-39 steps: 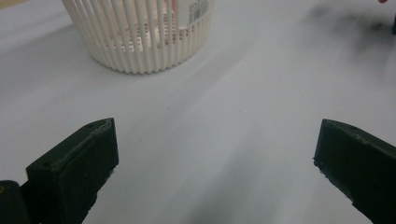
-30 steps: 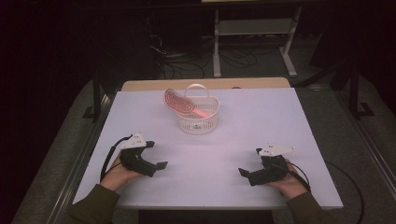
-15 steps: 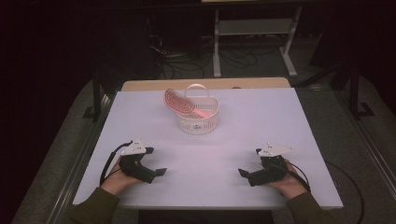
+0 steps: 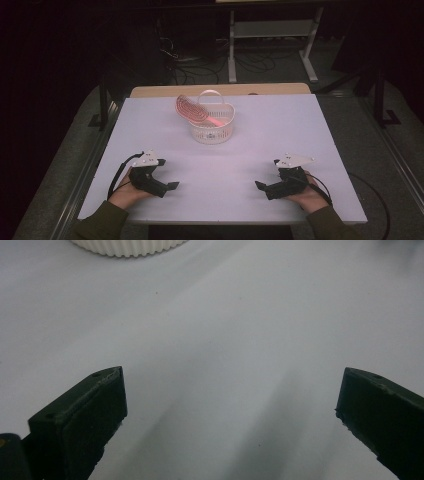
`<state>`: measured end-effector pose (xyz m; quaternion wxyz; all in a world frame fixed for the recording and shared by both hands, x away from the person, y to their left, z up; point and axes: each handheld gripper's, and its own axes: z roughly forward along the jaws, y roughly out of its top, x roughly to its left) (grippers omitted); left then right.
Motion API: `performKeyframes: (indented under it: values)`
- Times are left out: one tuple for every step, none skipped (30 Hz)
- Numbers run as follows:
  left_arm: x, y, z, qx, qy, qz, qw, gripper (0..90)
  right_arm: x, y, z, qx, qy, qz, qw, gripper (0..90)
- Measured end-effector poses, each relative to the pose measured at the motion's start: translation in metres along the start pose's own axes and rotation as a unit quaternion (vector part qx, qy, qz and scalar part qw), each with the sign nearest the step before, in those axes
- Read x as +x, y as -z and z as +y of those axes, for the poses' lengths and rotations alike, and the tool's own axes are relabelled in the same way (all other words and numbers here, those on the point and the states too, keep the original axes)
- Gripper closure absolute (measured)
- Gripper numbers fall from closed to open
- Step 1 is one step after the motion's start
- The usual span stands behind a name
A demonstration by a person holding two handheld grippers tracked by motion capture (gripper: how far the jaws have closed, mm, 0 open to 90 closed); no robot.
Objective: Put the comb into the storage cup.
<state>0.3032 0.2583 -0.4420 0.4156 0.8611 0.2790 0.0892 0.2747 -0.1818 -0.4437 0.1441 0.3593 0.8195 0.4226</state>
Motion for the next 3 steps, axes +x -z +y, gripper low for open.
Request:
performKeyframes:
  values:
    - [-0.0002,-0.0001,0.0000,0.001,0.000,0.000,1.0000,0.0,0.0001,0.0001,0.0001,-0.001,0.000,0.000,1.0000,0.0]
    - [-0.0003,-0.0003,0.0000,0.002,0.000,-0.001,1.0000,0.0,0.0001,0.0001,0.0000,-0.001,0.000,0.000,1.0000,0.0]
    - [-0.0004,-0.0006,0.0000,0.005,0.000,-0.001,1.0000,0.0,0.0001,0.0001,-0.0001,0.000,0.000,0.000,1.0000,0.0]
